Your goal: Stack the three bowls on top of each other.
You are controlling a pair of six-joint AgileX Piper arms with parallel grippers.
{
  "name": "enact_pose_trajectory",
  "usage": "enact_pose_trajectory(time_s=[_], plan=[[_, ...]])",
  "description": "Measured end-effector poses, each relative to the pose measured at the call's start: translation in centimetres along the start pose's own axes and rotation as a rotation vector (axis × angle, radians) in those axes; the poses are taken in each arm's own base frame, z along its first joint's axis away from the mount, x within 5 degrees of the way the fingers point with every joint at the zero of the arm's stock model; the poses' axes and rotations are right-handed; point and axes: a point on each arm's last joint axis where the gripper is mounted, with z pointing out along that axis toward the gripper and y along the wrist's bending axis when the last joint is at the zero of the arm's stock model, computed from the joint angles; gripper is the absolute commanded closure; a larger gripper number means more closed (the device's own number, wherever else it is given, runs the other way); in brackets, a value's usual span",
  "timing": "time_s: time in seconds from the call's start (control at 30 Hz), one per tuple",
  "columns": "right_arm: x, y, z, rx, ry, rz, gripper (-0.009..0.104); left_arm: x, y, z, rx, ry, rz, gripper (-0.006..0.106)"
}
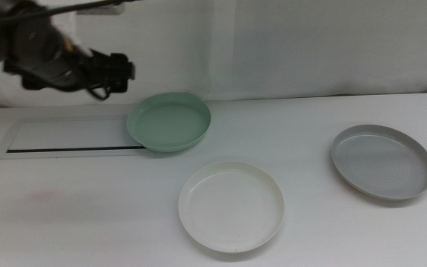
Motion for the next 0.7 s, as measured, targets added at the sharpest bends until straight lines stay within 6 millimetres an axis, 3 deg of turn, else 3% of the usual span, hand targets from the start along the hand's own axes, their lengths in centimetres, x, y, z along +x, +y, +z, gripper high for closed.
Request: enact_pose_trajectory(time_s=[0.2, 0.33, 0.5, 0.7], plan=[[0.0, 0.0, 0.0, 0.0, -0.002, 0.0, -0.007, -3.0, -0.4, 3.7, -0.028, 0.038, -0.025, 0.014], [0.0, 0.0, 0.0, 0.0, -0.002, 0.0, -0.007, -3.9, -0.5, 6.8, -0.036, 0.069, -0.049, 0.014], [0.0, 0.0, 0.0, 0.0, -0.004, 0.0, -0.007, -3.2, 0.5, 11.4, 0.0, 0.136, -0.147, 0.014], [0.0, 0.0, 0.0, 0.0, -0.004, 0.0, -0.007, -1.4, 0.8, 16.3, 0.01, 0.177, -0.135, 0.014]])
